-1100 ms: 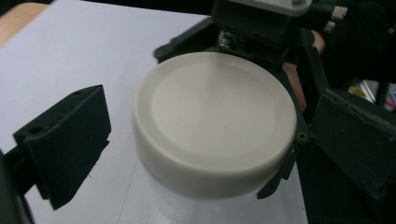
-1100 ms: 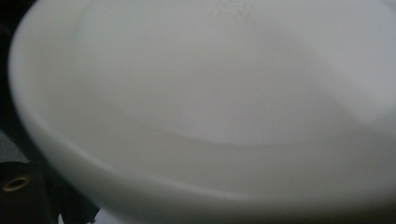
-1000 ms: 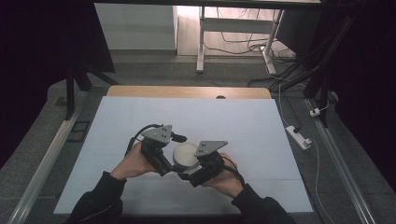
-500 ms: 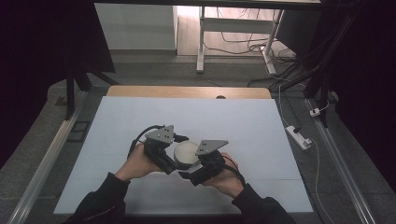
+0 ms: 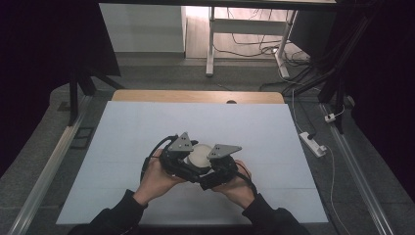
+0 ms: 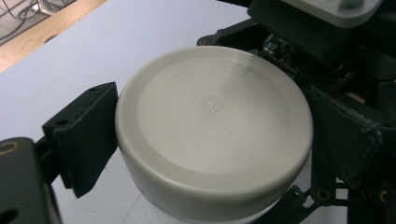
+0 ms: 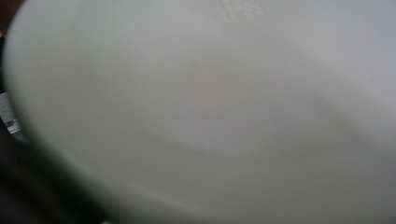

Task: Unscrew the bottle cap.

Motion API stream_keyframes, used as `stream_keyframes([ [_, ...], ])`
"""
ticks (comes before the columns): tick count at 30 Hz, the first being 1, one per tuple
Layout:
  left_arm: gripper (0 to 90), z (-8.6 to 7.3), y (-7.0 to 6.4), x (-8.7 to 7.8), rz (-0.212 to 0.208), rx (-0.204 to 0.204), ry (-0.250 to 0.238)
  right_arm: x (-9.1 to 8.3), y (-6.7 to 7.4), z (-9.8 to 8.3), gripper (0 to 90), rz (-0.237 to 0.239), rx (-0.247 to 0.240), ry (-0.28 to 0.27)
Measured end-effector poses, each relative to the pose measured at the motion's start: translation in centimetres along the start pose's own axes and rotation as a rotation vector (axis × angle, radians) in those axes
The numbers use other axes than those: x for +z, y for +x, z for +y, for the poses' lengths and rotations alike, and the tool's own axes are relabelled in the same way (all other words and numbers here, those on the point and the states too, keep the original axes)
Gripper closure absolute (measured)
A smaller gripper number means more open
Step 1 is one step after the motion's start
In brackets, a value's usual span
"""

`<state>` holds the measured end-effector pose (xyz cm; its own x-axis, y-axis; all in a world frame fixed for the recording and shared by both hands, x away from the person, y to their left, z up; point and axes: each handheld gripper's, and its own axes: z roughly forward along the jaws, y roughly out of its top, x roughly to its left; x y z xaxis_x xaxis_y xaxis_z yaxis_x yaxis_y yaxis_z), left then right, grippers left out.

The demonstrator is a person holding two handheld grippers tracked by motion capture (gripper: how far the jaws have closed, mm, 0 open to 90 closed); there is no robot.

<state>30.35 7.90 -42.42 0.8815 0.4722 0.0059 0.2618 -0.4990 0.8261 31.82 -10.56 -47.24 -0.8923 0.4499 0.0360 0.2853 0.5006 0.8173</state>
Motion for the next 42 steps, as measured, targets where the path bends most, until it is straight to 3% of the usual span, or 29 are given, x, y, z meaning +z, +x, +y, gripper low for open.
stream_keyframes([
  [4,1.1,0.1,0.6,-0.6,-0.05,0.011,-0.011,-0.2,0.1,0.2,6.2,0.014,-0.006,-0.015],
  [7,0.0,0.1,1.2,-1.4,-0.095,0.056,-0.014,-0.5,0.2,0.3,6.2,0.035,-0.027,-0.026],
  [11,0.0,-0.4,2.4,-2.3,-0.224,0.117,-0.032,-0.4,0.3,0.4,6.2,0.084,-0.047,-0.017],
  [12,0.0,-0.4,2.4,-2.3,-0.224,0.117,-0.032,-0.4,0.3,0.4,6.2,0.084,-0.047,-0.017],
  [16,0.7,-0.9,2.7,-2.2,-0.297,0.165,-0.036,-0.1,0.9,0.4,6.2,0.149,-0.072,-0.005],
  [21,3.0,-1.3,3.0,-1.5,-0.375,0.181,-0.024,-0.1,1.3,0.5,6.2,0.18,-0.098,-0.001],
  [27,7.3,-1.6,3.0,-1.1,-0.367,0.17,-0.037,-0.2,1.3,0.5,6.2,0.183,-0.1,-0.003],
  [28,7.5,-1.5,2.9,-1.0,-0.336,0.148,-0.032,-0.2,1.2,0.5,6.2,0.167,-0.092,-0.002],
  [29,7.6,-1.5,2.9,-1.0,-0.336,0.148,-0.032,-0.2,1.1,0.5,6.2,0.154,-0.087,-0.001],
  [34,7.6,-1.2,2.5,-0.6,-0.252,0.095,-0.02,-0.2,0.8,0.4,6.2,0.1,-0.069,0.004],
  [35,7.6,-1.1,2.3,-0.5,-0.229,0.085,-0.012,-0.1,0.7,0.4,6.2,0.071,-0.057,0.004],
  [36,7.7,-0.9,2.0,-0.3,-0.189,0.062,-0.008,-0.1,0.7,0.3,6.3,0.06,-0.05,0.002],
  [37,7.7,-0.9,2.0,-0.3,-0.189,0.062,-0.008,-0.1,0.6,0.3,6.2,0.052,-0.044,0.001],
  [42,7.7,-0.4,1.1,0.1,-0.088,0.005,-0.003,-0.2,0.3,0.2,6.2,0.018,-0.019,-0.007],
])
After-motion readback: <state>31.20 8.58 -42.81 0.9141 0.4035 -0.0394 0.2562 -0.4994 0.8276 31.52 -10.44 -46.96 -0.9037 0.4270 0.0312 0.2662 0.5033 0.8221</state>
